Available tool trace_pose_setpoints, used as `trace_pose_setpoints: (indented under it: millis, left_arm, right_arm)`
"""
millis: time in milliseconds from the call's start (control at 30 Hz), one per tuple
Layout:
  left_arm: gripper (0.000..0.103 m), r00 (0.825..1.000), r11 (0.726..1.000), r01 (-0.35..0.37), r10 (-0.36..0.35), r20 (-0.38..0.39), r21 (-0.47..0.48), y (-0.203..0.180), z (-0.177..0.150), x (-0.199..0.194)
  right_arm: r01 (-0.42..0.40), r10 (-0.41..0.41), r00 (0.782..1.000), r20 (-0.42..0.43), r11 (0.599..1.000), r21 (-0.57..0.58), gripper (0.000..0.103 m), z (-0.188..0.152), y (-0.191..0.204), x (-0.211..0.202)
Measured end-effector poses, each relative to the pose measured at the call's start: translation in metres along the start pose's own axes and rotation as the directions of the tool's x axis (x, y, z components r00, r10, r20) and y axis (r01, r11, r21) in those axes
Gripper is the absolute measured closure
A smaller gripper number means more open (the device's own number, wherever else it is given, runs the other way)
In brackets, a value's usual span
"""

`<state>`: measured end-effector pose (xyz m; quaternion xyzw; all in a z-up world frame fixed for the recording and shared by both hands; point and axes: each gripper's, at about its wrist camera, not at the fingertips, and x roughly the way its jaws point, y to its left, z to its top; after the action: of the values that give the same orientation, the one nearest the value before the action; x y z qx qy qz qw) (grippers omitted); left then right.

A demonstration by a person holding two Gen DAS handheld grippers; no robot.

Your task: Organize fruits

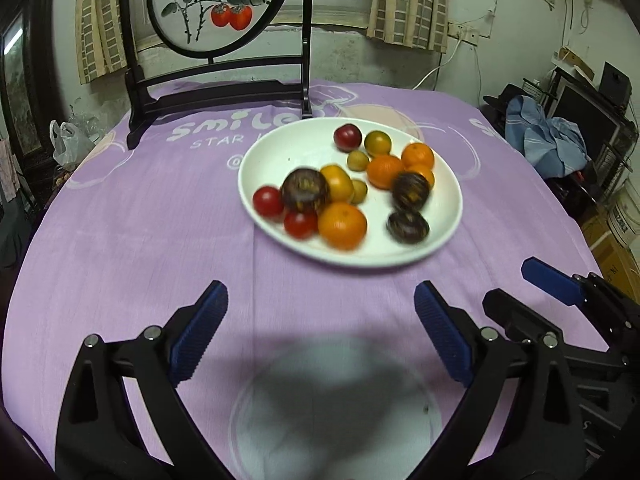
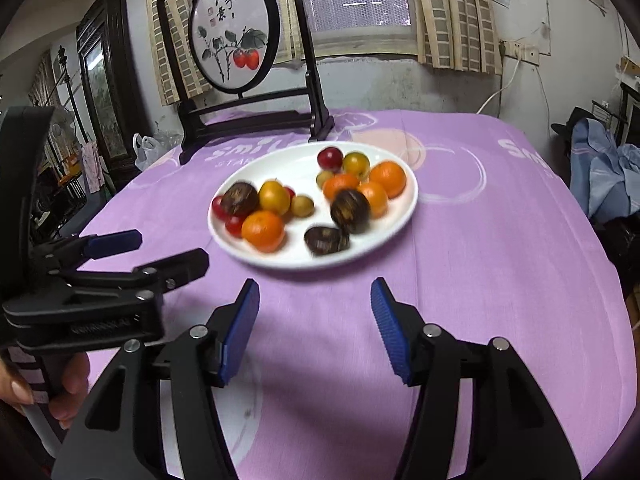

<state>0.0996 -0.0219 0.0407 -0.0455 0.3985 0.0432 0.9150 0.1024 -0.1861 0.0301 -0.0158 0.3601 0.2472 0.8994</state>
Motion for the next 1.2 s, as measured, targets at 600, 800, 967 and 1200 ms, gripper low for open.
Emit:
trace_pose_setpoints:
  millis: [600,800,967,1200]
  left_arm:
    - [0.002,0.999,1.0,-0.003,0.002,-0.05,-0.008,0.013,-0.062,-0.011]
    - [0.002,0.998,1.0,-0.024,0.024,-0.058,0.005,0.013,-0.068,-0.006]
    - [0.002,0.997,1.0,-0.028,0.028,-0.07,0.004,0.014,-0.073,-0.002]
    - [0.002,0.994,0.999,-0.04,0.043,-0.1,0.03,0.012,-0.078,0.008]
  right_arm:
    - [0.034,-0.034,0.999,-0.032,0.999,-0.022,0.045,-0.051,0.015,-0.013]
    - [0.02,-0.021,0.999,-0.048,1.0,-0.01,0.045,-0.054,0.01,-0.01]
    - [0.002,-0.002,0.998,-0.055,1.0,0.001,0.045,-0.058,0.007,-0.01]
    - [0.009,-0.009,0.997,-0.076,1.0,0.009,0.045,-0.061,0.004,-0.01]
